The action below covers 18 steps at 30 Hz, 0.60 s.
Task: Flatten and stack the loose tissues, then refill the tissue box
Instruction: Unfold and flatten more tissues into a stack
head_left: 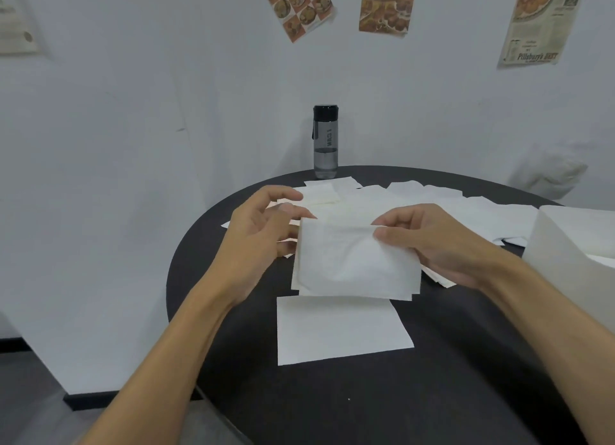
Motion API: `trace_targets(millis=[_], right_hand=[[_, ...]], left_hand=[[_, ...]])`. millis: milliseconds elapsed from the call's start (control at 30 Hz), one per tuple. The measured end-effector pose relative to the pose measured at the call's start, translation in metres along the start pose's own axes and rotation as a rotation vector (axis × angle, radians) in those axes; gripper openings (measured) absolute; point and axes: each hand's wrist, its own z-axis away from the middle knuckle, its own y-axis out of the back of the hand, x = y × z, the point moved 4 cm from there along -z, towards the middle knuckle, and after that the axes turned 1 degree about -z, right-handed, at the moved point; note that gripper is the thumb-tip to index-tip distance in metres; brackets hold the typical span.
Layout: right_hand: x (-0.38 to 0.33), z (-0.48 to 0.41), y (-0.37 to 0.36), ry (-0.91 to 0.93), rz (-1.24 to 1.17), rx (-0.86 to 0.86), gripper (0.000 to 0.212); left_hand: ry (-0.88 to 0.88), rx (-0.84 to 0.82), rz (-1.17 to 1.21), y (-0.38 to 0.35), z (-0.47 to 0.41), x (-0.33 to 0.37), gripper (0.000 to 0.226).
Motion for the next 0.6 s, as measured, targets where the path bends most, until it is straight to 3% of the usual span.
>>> trace_targets(millis=[67, 200, 333, 467, 600], right_hand=[[-0.001, 0.003, -0.003, -0.038, 0.012, -0.013, 0.007], [0.001, 0.007, -0.017, -0.100, 0.145, -0.143, 0.014], [0.004, 0.006, -0.025, -0.032, 0.488, -0.184, 0.016], [0.015, 0.004, -0.030, -0.020, 0.834, -0.180, 0.032], [0.009, 0.010, -0.049, 0.106, 0.721, -0.193, 0.030]], left_hand=[[0.121, -0.006, 0.017, 0.002, 0.007, -0.006, 0.019], [0.123, -0.037, -0.185, 0.006, 0.021, -0.018, 0.044], [0.123, -0.045, -0.273, 0.013, 0.029, -0.032, 0.045], [0.040, -0.147, -0.518, 0.013, 0.036, -0.048, 0.046], [-0.004, -0.130, -0.698, 0.017, 0.035, -0.053, 0.044]])
